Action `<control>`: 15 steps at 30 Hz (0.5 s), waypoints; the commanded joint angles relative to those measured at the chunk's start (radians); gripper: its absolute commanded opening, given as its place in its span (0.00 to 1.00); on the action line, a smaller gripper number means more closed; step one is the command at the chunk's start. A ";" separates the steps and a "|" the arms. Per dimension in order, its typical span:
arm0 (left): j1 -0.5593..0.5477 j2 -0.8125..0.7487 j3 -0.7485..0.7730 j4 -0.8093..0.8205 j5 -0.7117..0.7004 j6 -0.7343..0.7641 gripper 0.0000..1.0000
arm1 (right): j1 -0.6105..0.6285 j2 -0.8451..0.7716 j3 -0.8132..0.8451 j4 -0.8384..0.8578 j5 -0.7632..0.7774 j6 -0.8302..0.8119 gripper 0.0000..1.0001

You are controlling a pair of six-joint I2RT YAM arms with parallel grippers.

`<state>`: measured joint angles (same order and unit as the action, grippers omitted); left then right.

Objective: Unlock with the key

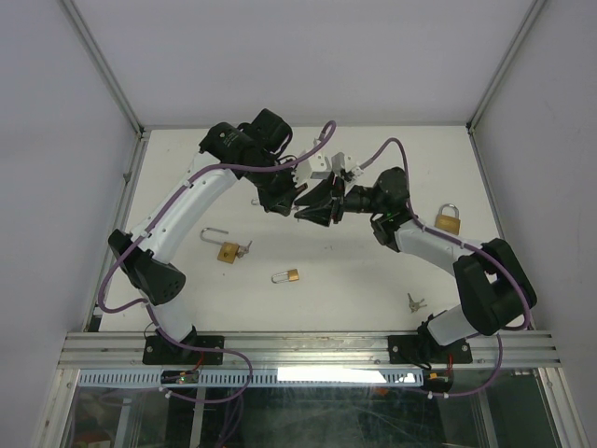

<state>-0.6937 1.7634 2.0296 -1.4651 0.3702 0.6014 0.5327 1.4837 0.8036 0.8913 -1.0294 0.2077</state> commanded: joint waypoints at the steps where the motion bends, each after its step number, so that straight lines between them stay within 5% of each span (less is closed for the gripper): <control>1: -0.002 -0.016 0.017 0.037 0.037 -0.013 0.00 | 0.003 -0.024 0.030 0.043 0.005 -0.002 0.39; 10: -0.002 -0.014 0.020 0.029 0.038 -0.012 0.00 | 0.012 -0.001 0.056 0.052 -0.001 0.011 0.34; 15: -0.002 -0.010 0.023 0.029 0.044 -0.010 0.00 | 0.015 0.007 0.074 0.031 -0.005 0.015 0.14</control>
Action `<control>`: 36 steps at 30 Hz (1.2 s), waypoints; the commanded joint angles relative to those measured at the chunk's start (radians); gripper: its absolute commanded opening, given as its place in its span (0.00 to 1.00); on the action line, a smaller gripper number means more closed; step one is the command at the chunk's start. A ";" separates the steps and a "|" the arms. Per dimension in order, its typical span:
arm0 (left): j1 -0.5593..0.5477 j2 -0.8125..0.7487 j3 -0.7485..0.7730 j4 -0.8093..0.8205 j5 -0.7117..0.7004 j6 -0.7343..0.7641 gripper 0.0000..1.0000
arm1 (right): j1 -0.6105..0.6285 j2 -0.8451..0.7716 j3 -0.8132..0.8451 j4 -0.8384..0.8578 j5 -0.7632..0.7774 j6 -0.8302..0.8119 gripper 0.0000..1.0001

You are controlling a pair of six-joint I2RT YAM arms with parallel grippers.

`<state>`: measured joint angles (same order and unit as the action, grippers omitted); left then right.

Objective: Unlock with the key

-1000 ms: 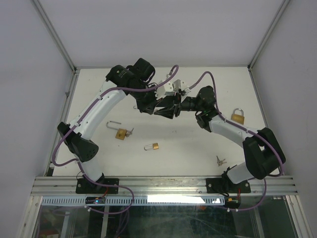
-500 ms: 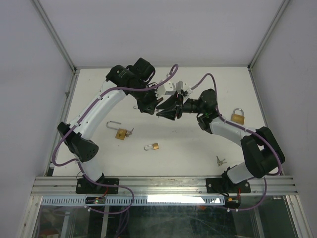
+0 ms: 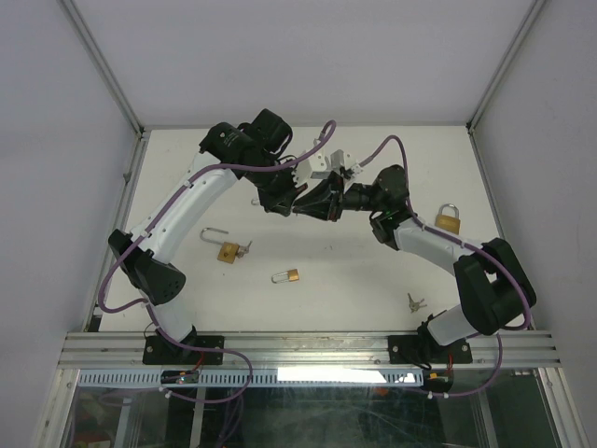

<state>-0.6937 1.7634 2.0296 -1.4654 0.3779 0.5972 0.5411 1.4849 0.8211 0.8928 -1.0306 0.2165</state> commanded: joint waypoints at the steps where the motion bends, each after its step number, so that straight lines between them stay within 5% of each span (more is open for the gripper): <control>1: -0.002 -0.010 0.023 0.029 0.039 -0.006 0.00 | 0.005 0.006 0.058 0.028 -0.005 0.007 0.09; 3: -0.001 -0.010 0.023 0.031 0.039 -0.007 0.00 | 0.006 0.006 0.063 0.010 -0.019 0.006 0.00; 15: 0.009 -0.031 -0.012 0.083 0.037 -0.014 0.02 | -0.005 -0.032 0.055 -0.114 -0.051 -0.021 0.00; 17: 0.014 -0.037 -0.027 0.094 0.049 -0.007 0.31 | -0.009 -0.044 0.046 -0.115 -0.038 -0.011 0.00; 23: 0.096 -0.151 -0.212 0.204 0.184 0.070 0.79 | -0.060 -0.098 -0.015 -0.103 -0.001 0.047 0.00; 28: 0.135 -0.234 -0.441 0.312 0.229 0.174 0.89 | -0.084 -0.204 -0.071 -0.265 0.076 0.011 0.00; 36: 0.072 -0.389 -0.973 0.799 0.212 0.265 0.99 | -0.140 -0.336 -0.150 -0.494 0.234 0.093 0.00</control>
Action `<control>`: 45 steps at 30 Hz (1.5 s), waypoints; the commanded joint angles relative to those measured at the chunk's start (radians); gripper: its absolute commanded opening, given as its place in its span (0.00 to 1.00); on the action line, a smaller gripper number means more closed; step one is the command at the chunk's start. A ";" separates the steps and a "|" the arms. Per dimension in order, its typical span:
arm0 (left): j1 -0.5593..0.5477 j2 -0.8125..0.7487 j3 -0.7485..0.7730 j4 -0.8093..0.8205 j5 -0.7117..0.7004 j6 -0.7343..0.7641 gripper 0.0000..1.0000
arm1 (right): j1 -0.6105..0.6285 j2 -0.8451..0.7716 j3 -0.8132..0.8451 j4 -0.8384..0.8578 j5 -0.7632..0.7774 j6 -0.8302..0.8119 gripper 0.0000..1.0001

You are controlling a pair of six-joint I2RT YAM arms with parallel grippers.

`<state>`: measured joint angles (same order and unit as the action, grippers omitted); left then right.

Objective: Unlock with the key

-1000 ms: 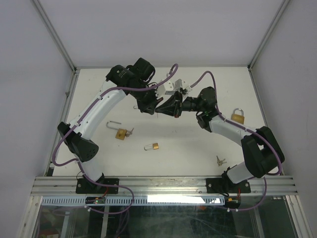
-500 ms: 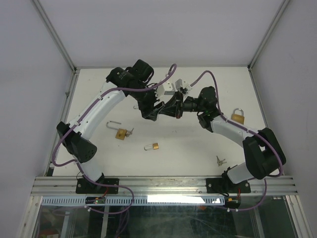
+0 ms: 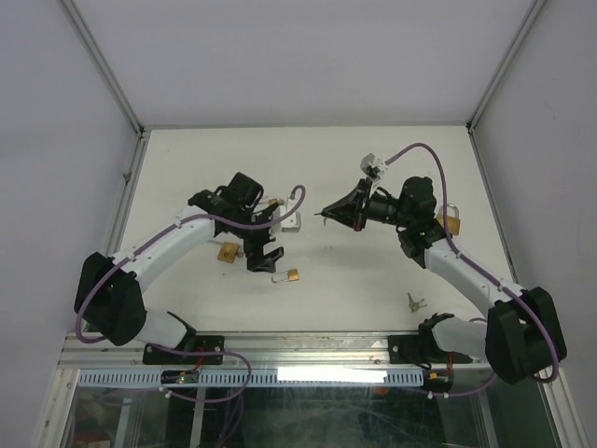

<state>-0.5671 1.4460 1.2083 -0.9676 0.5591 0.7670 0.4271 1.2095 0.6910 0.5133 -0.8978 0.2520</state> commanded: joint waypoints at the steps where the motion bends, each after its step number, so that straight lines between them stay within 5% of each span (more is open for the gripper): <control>1: -0.078 -0.076 -0.201 0.352 -0.002 0.103 0.99 | -0.027 -0.079 -0.028 -0.136 0.120 0.064 0.00; 6: -0.181 -0.011 -0.314 0.491 -0.139 0.030 0.99 | -0.027 -0.151 -0.045 -0.294 0.269 0.083 0.00; 13: -0.203 0.156 -0.259 0.570 -0.178 -0.184 0.99 | -0.026 -0.228 -0.081 -0.377 0.317 0.065 0.00; 18: -0.216 0.201 -0.272 0.575 -0.175 -0.190 0.98 | -0.026 -0.276 -0.068 -0.475 0.362 0.025 0.00; 24: -0.217 0.333 -0.171 0.488 -0.198 -0.208 0.76 | -0.026 -0.309 -0.065 -0.537 0.390 0.018 0.00; 28: -0.222 0.321 -0.187 0.455 -0.196 -0.172 0.72 | -0.026 -0.334 -0.064 -0.558 0.418 0.001 0.00; 32: -0.254 0.277 -0.226 0.455 -0.273 -0.153 0.81 | -0.027 -0.344 -0.061 -0.560 0.427 -0.006 0.00; 39: -0.266 0.254 -0.203 0.437 -0.449 -0.437 0.93 | -0.026 -0.334 -0.060 -0.545 0.416 -0.008 0.00; 45: -0.266 0.140 -0.319 0.485 -0.467 -0.339 0.95 | -0.027 -0.328 -0.058 -0.526 0.382 -0.019 0.00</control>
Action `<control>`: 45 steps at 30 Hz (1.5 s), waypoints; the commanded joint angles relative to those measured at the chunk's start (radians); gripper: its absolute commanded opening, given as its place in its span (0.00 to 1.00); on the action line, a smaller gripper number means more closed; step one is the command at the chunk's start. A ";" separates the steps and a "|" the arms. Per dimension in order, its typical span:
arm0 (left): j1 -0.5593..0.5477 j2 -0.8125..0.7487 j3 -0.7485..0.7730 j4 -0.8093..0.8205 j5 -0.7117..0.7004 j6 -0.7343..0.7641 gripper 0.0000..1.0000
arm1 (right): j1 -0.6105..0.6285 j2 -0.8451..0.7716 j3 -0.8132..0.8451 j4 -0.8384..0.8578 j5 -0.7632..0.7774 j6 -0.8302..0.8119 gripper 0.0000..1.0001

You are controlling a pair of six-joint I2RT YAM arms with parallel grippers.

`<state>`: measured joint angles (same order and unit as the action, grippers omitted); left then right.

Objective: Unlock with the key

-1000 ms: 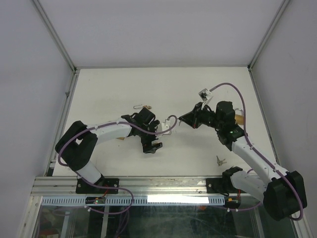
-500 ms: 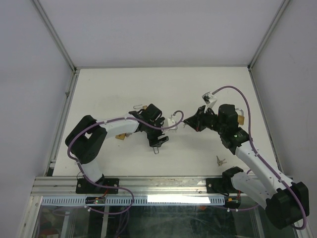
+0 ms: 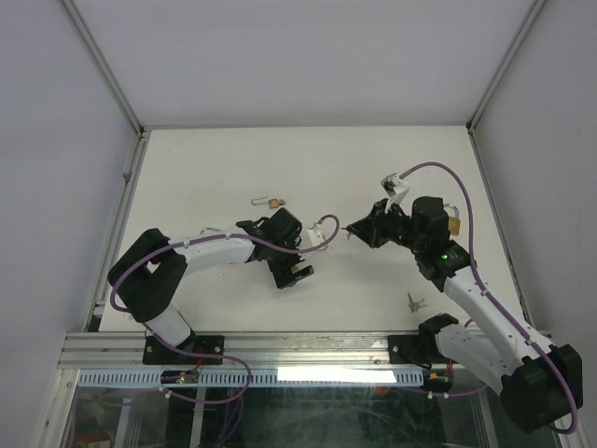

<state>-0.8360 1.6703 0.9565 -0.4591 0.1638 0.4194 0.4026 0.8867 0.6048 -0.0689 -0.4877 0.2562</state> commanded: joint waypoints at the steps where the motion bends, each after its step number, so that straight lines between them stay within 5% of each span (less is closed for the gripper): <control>1: 0.003 -0.102 -0.089 -0.017 -0.091 0.028 0.96 | -0.003 -0.004 0.026 0.064 -0.035 -0.024 0.00; 11: 0.003 -0.197 -0.154 0.065 -0.002 0.071 0.99 | -0.001 0.011 0.017 0.103 -0.061 -0.021 0.00; 21: 0.003 -0.076 -0.053 0.040 -0.008 -0.182 0.93 | -0.001 -0.019 0.021 0.043 -0.020 -0.034 0.00; 29: -0.065 0.018 0.089 -0.076 -0.151 -0.238 0.84 | -0.002 -0.031 0.016 0.030 -0.005 -0.055 0.00; 41: -0.099 0.014 0.064 -0.086 -0.225 -0.291 0.76 | -0.004 -0.025 0.025 0.030 -0.009 -0.087 0.00; 45: -0.081 0.036 0.064 -0.068 -0.212 -0.279 0.66 | -0.003 -0.026 0.027 0.031 -0.012 -0.087 0.00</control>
<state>-0.9394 1.6958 1.0100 -0.5385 -0.0151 0.1463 0.4026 0.8658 0.6048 -0.0692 -0.5011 0.1902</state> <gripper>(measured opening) 0.706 0.012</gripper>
